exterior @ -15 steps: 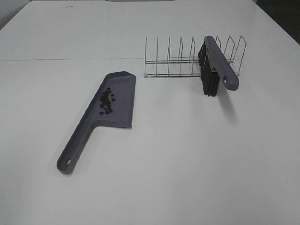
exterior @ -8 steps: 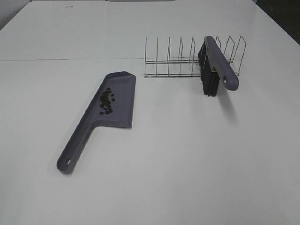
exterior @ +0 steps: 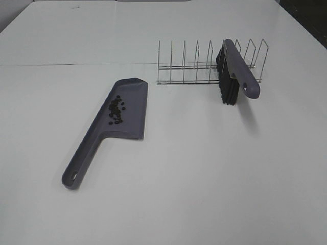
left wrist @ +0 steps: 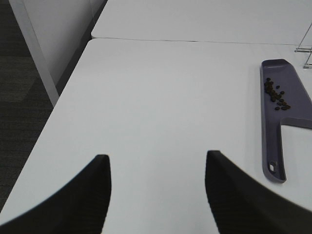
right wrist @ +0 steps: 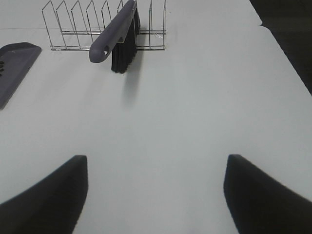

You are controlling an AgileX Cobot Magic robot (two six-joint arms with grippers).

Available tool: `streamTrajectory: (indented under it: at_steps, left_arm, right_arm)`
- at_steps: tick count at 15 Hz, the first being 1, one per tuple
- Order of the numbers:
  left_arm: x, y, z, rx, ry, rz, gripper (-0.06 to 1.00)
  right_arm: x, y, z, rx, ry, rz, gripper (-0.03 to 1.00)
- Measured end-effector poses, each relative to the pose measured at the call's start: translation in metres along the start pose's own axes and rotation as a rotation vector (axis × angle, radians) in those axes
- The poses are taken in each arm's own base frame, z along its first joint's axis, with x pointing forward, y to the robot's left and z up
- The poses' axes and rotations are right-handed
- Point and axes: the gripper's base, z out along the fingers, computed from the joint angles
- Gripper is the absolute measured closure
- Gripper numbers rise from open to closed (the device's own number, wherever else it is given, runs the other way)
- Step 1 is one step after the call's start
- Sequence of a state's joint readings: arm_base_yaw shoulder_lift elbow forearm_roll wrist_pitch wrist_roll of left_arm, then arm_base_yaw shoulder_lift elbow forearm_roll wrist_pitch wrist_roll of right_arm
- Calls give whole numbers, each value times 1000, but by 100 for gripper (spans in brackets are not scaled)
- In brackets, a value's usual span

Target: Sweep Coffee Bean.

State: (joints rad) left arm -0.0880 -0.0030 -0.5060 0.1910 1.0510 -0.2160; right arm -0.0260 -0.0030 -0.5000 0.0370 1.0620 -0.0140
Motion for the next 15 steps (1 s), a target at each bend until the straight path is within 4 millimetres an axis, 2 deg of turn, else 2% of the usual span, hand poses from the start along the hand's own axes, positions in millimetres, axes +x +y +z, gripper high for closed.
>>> streamTrajectory:
  at_steps: [10, 15]
  left_arm:
    - [0, -1, -1, -37, -1, -25, 40]
    - [3, -15, -1, 120, 20, 45, 40]
  right_arm:
    - [0, 0, 0, 0, 0, 0, 29]
    - [0, 0, 0, 0, 0, 0, 29]
